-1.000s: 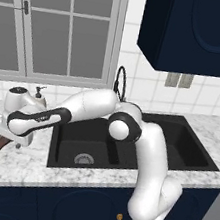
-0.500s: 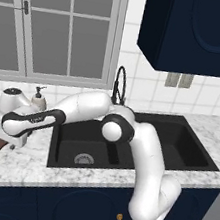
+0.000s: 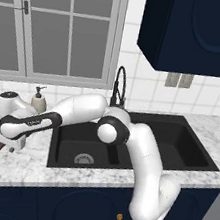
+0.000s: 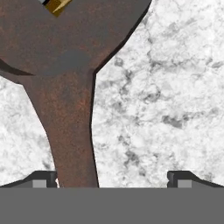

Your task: Pick the pan and sponge and place them into the sink. Then turn on the water.

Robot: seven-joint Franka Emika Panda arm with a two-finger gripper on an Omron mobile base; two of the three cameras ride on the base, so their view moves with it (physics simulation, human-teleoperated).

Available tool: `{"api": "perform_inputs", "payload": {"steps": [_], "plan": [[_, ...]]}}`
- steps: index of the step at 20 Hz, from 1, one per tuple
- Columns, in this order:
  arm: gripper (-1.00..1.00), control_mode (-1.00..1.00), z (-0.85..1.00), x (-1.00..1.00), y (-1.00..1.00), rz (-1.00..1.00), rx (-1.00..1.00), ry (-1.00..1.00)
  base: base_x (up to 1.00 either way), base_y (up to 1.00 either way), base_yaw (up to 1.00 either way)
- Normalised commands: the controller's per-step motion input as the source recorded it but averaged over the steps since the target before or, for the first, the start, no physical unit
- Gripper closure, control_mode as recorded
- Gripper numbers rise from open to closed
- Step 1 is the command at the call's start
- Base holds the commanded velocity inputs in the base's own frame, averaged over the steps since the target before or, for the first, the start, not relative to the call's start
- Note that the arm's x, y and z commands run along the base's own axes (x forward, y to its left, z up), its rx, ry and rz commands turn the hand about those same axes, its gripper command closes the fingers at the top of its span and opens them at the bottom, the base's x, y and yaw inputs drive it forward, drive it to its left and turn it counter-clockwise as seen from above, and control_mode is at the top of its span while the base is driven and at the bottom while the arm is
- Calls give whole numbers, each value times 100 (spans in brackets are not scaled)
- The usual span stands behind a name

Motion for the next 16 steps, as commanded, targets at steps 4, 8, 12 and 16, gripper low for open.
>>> {"api": "perform_inputs", "payload": {"steps": [4, 8, 12, 16], "plan": [[-100, -100, -24, 8, 15, 0, -2, 0, 0, 0, 0], [-100, -100, -3, 26, 13, 0, 0, 0, 0, 0, 0], [-100, -100, 0, 10, 9, 0, 0, 0, 0, 0, 0], [-100, -100, -8, 2, 11, 0, 0, 0, 0, 0, 0]]}}
